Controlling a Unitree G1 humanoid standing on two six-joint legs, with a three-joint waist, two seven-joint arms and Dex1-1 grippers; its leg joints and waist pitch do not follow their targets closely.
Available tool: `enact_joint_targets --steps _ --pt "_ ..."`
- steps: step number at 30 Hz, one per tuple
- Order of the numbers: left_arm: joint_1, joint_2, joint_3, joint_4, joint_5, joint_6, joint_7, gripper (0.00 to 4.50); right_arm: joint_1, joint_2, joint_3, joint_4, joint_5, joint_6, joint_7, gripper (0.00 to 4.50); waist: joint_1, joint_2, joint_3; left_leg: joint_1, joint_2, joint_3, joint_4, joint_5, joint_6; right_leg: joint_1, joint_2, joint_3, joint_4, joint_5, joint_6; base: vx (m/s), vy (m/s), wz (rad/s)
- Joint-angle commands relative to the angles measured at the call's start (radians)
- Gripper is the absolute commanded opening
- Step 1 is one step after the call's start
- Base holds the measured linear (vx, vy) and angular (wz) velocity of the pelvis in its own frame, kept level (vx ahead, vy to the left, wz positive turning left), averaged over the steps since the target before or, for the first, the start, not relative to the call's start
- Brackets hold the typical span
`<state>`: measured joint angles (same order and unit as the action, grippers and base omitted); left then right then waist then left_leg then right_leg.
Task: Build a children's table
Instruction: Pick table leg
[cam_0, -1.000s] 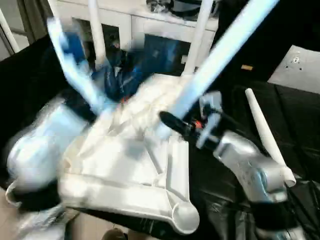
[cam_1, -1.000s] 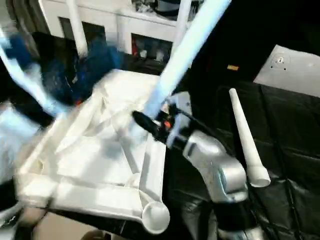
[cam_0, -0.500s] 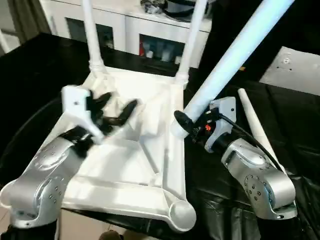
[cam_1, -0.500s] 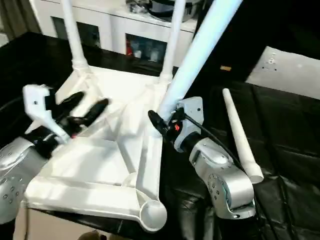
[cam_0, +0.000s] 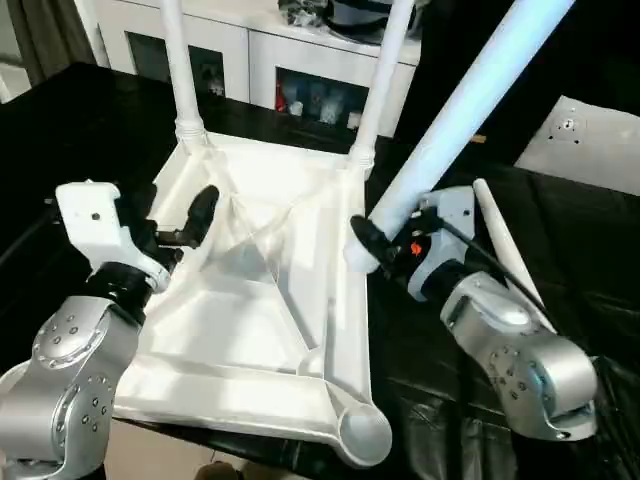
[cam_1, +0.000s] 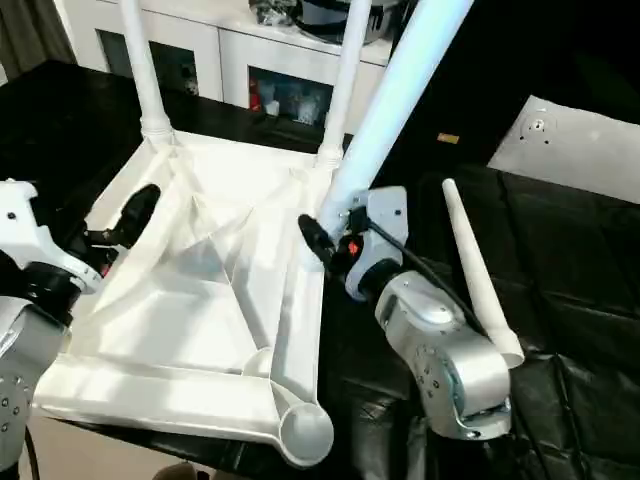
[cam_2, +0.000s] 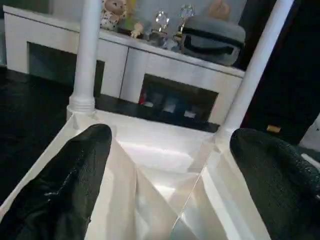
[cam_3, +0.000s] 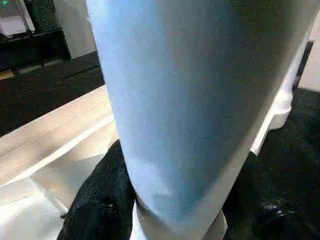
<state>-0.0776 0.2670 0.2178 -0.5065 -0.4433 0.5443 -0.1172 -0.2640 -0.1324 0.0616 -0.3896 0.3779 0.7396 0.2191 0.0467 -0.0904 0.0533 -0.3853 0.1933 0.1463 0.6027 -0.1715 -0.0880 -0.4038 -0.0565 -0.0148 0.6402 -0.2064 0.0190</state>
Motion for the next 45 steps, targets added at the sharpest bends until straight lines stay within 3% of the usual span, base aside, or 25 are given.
enact_joint_targets --steps 1,8,9,10,11,13,14,15,16,17,18,19,20,21,22,23,24,25,28,30,35,37,42,44,45 --pt "-0.001 -0.003 -0.024 -0.024 0.004 0.017 0.009 4.27 -0.011 -0.01 -0.022 -0.017 -0.004 0.012 -0.006 1.93 -0.002 0.015 -0.052 0.016 0.015 0.003 -0.077 -0.315 -0.081 0.022 -0.041 0.027 -0.095 -0.315 -0.02 0.0 0.0 0.0" --pt "-0.004 -0.016 -0.028 -0.041 -0.008 0.028 0.015 4.27 -0.008 -0.017 -0.017 -0.026 0.011 0.03 0.006 1.93 0.012 0.009 -0.056 -0.002 0.005 0.018 -0.064 -0.257 -0.011 0.038 -0.076 0.052 -0.107 -0.336 -0.028 0.0 0.0 0.0" --pt "0.002 -0.012 -0.025 -0.052 -0.007 0.032 0.015 4.27 -0.01 -0.015 -0.017 -0.025 0.014 0.033 0.004 1.93 0.026 0.006 -0.055 0.062 0.009 0.062 -0.005 -0.311 -0.048 -0.031 -0.05 0.114 -0.134 -0.47 0.004 0.0 0.036 -0.38" --pt "0.002 -0.012 -0.025 -0.052 -0.007 0.032 0.015 4.27 -0.01 -0.015 -0.017 -0.025 0.014 0.033 0.004 1.93 0.036 -0.011 -0.064 0.002 -0.011 0.049 0.002 -0.275 -0.026 0.045 -0.065 0.174 -0.13 -0.501 0.012 0.0 0.036 -0.38" --pt "0.005 -0.013 -0.023 -0.057 -0.009 0.032 0.014 4.27 -0.01 -0.014 -0.018 -0.024 0.016 0.034 0.004 1.93 0.061 -0.007 -0.055 0.01 -0.009 0.042 0.041 -0.271 0.007 0.022 -0.086 0.231 -0.151 -0.543 0.022 0.007 0.072 -0.62" --pt "0.008 -0.012 -0.017 -0.064 0.001 0.025 0.022 4.27 -0.012 -0.014 -0.017 -0.023 0.017 0.033 0.005 1.93 0.062 -0.011 -0.048 -0.008 -0.014 0.006 0.047 -0.24 0.013 0.033 -0.063 0.267 -0.149 -0.591 0.009 -0.008 0.143 -0.57" --pt "0.015 0.003 -0.022 -0.075 0.022 0.025 0.023 4.27 -0.015 -0.014 -0.013 -0.022 0.016 0.028 0.008 1.93 0.049 -0.003 -0.049 0.003 -0.01 0.006 0.018 -0.231 -0.004 0.014 -0.018 0.236 -0.133 -0.557 0.004 -0.009 0.186 -0.54" --pt "0.02 0.014 -0.026 -0.084 0.037 0.027 0.024 4.27 -0.017 -0.013 -0.011 -0.022 0.015 0.025 0.01 1.93 0.025 0.033 -0.057 0.103 0.018 0.017 -0.027 -0.303 -0.045 -0.087 0.07 0.127 -0.08 -0.421 0.013 -0.043 0.178 -0.41" --pt "0.026 0.021 -0.028 -0.094 0.041 0.04 0.027 4.27 -0.021 -0.011 -0.009 -0.022 0.015 0.027 0.008 1.93 -0.007 0.047 -0.059 0.027 0.043 -0.043 -0.083 -0.235 -0.053 -0.008 0.035 0.042 0.0 -0.045 -0.045 -0.043 0.178 -0.41" --pt "0.031 0.012 -0.024 -0.097 0.028 0.045 0.03 4.27 -0.021 -0.008 -0.008 -0.023 0.015 0.029 0.008 1.93 -0.001 0.059 -0.069 0.052 0.055 -0.041 -0.079 -0.206 -0.108 -0.021 0.032 0.028 -0.001 0.004 -0.048 -0.059 0.159 -0.07" --pt "0.039 -0.012 -0.011 -0.099 0.003 0.047 0.04 4.27 -0.021 -0.004 -0.005 -0.027 0.013 0.028 0.006 1.93 -0.011 0.07 -0.061 0.051 0.08 -0.051 -0.102 -0.221 -0.169 -0.021 0.031 0.012 0.008 0.008 -0.058 -0.034 0.1 0.15" --pt "0.042 -0.024 -0.006 -0.1 -0.005 0.043 0.045 4.27 -0.02 -0.004 -0.003 -0.028 0.012 0.027 0.004 1.93 -0.03 0.08 -0.054 0.039 0.146 -0.078 -0.143 -0.268 -0.202 -0.008 0.005 -0.024 0.028 -0.024 -0.055 -0.034 0.1 0.15" --pt "0.044 -0.024 -0.006 -0.105 -0.008 0.049 0.045 4.27 -0.017 0.0 -0.006 -0.033 0.017 0.027 0.001 1.93 -0.033 0.078 -0.055 0.041 0.166 -0.087 -0.146 -0.27 -0.181 -0.01 -0.006 -0.035 0.04 -0.038 -0.053 0.0 0.0 0.0" --pt "0.045 -0.024 -0.006 -0.107 -0.008 0.051 0.045 4.27 -0.016 0.001 -0.007 -0.034 0.019 0.027 0.0 1.93 -0.034 0.068 -0.064 0.057 0.173 -0.092 -0.124 -0.222 -0.07 -0.006 -0.03 -0.036 0.031 -0.06 -0.049 0.0 0.0 0.0" --pt "0.048 -0.012 -0.02 -0.114 0.002 0.063 0.04 4.27 -0.01 0.004 -0.01 -0.043 0.025 0.028 -0.001 1.93 -0.03 0.044 -0.072 0.057 0.131 -0.069 -0.085 -0.109 0.03 0.013 -0.056 -0.018 -0.005 0.0 -0.066 0.0 0.0 0.0" --pt "0.049 -0.008 -0.029 -0.116 0.004 0.069 0.037 4.27 -0.007 0.005 -0.011 -0.047 0.027 0.029 -0.002 1.93 -0.008 0.017 -0.082 0.006 0.027 -0.003 -0.03 -0.015 0.06 0.061 -0.084 0.009 -0.058 0.157 -0.132 -0.063 -0.083 -0.02" --pt "0.048 -0.004 -0.036 -0.117 0.009 0.07 0.034 4.27 -0.005 0.005 -0.012 -0.05 0.027 0.03 -0.002 1.93 0.015 0.018 -0.064 -0.015 -0.005 0.018 -0.034 -0.043 0.044 0.059 -0.103 0.023 -0.086 0.124 -0.119 -0.083 -0.1 -0.02" --pt "0.048 -0.004 -0.036 -0.117 0.009 0.07 0.034 4.27 -0.005 0.005 -0.012 -0.05 0.027 0.03 -0.002 1.93 0.027 -0.004 -0.058 0.001 0.006 0.012 -0.042 -0.146 0.007 0.057 -0.109 0.029 -0.101 -0.089 -0.059 -0.083 -0.1 -0.02" --pt "0.045 -0.006 -0.045 -0.117 0.01 0.065 0.03 4.27 -0.001 0.003 -0.013 -0.055 0.022 0.029 -0.001 1.93 0.024 0.014 -0.034 0.03 0.02 -0.002 -0.058 -0.337 -0.047 0.024 -0.093 0.011 -0.147 -0.668 0.029 -0.082 -0.075 -0.01" --pt "0.05 0.001 -0.056 -0.113 0.02 0.062 0.018 4.27 0.0 0.003 -0.016 -0.051 0.017 0.016 -0.001 1.93 0.017 0.021 -0.03 0.043 0.021 -0.011 -0.056 -0.412 -0.064 0.014 -0.089 -0.003 -0.161 -0.737 0.031 -0.08 -0.019 -0.03" --pt "0.071 0.057 -0.111 -0.108 0.017 0.086 -0.057 4.27 0.016 -0.009 -0.018 -0.056 0.021 0.004 0.006 1.93 0.008 0.062 -0.039 0.04 0.041 -0.033 -0.097 -0.495 -0.098 0.034 -0.078 -0.003 -0.118 -0.437 -0.041 -0.015 0.0 -0.01" --pt "0.076 0.072 -0.121 -0.103 -0.026 0.084 -0.121 4.27 0.027 -0.031 -0.015 -0.065 0.005 0.003 0.011 1.93 0.007 0.062 -0.037 0.038 0.038 -0.026 -0.098 -0.47 -0.1 0.036 -0.077 0.004 -0.112 -0.357 -0.07 0.0 0.0 0.0" --pt "0.104 0.17 -0.193 -0.09 0.01 0.044 -0.25 4.27 0.043 -0.044 -0.041 -0.094 0.021 0.013 0.016 1.93 0.008 0.066 -0.037 0.042 0.034 -0.017 -0.096 -0.459 -0.09 0.031 -0.079 0.011 -0.115 -0.373 -0.069 0.0 0.0 0.0" --pt "0.126 0.229 -0.233 -0.074 0.026 0.018 -0.335 4.27 0.053 -0.039 -0.051 -0.092 -0.001 -0.009 -0.009 1.93 0.01 0.091 -0.038 0.043 0.032 -0.018 -0.096 -0.453 -0.096 0.031 -0.08 0.013 -0.112 -0.357 -0.074 0.0 0.0 0.0" --pt "0.126 0.229 -0.233 -0.074 0.026 0.018 -0.335 4.27 0.053 -0.039 -0.051 -0.092 -0.001 -0.009 -0.009 1.93 0.007 0.076 -0.036 0.042 0.031 -0.014 -0.095 -0.464 -0.09 0.031 -0.077 0.014 -0.114 -0.367 -0.077 0.0 0.0 0.0"
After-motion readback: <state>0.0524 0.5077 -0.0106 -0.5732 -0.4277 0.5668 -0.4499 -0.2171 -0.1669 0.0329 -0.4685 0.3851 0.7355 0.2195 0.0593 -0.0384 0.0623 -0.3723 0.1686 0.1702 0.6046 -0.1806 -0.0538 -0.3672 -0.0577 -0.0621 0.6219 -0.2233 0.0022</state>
